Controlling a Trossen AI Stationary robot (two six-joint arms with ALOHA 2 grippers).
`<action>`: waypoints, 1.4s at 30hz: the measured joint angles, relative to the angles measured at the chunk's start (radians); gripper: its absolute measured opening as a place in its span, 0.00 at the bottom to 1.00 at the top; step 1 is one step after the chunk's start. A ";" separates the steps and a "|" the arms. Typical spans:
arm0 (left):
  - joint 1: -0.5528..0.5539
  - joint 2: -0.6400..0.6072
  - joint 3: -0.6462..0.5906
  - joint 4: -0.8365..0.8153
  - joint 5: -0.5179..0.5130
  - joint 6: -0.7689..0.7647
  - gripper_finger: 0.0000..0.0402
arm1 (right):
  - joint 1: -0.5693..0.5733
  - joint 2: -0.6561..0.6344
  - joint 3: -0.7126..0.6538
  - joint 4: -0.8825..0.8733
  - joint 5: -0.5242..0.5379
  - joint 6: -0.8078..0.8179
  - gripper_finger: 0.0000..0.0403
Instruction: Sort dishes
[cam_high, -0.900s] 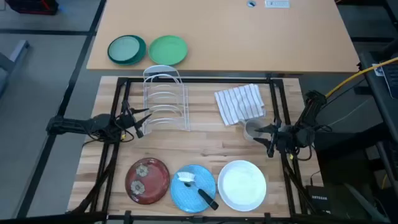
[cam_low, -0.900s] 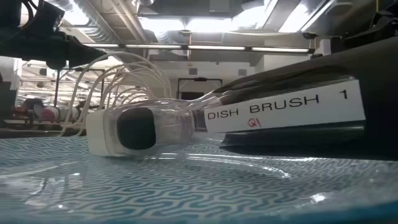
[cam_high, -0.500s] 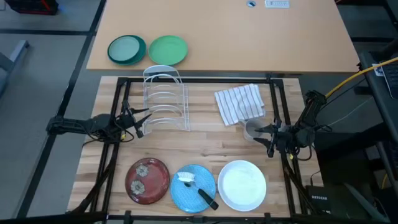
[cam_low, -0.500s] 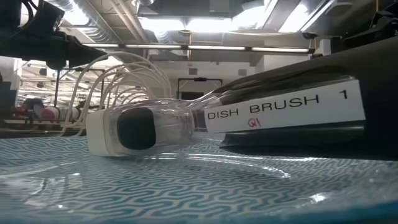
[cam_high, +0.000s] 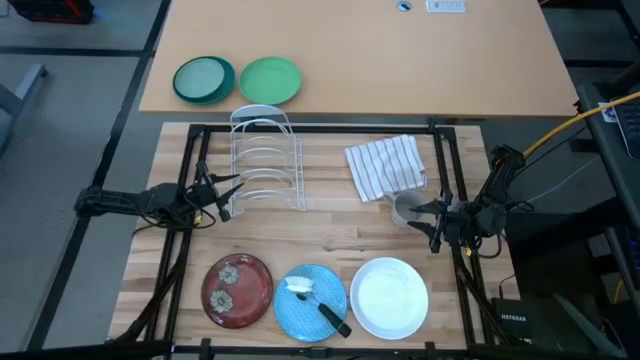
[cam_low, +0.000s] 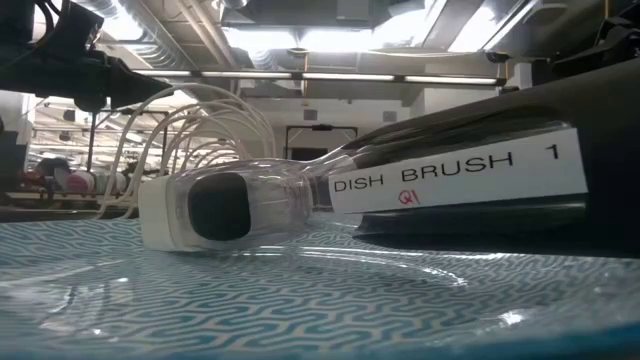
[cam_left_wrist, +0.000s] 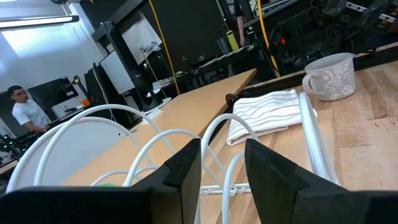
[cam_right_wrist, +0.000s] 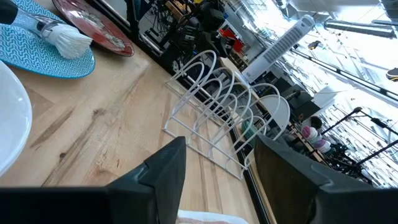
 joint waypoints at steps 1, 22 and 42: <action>0.000 0.000 0.000 0.000 0.000 0.000 0.29 | 0.000 0.000 0.000 0.000 0.000 0.000 0.48; 0.000 0.000 0.000 0.000 0.000 0.000 0.29 | 0.000 0.000 0.000 0.000 0.000 0.000 0.48; 0.001 0.000 0.000 0.053 0.019 -0.353 0.29 | 0.000 0.000 -0.002 0.189 -0.118 0.031 0.48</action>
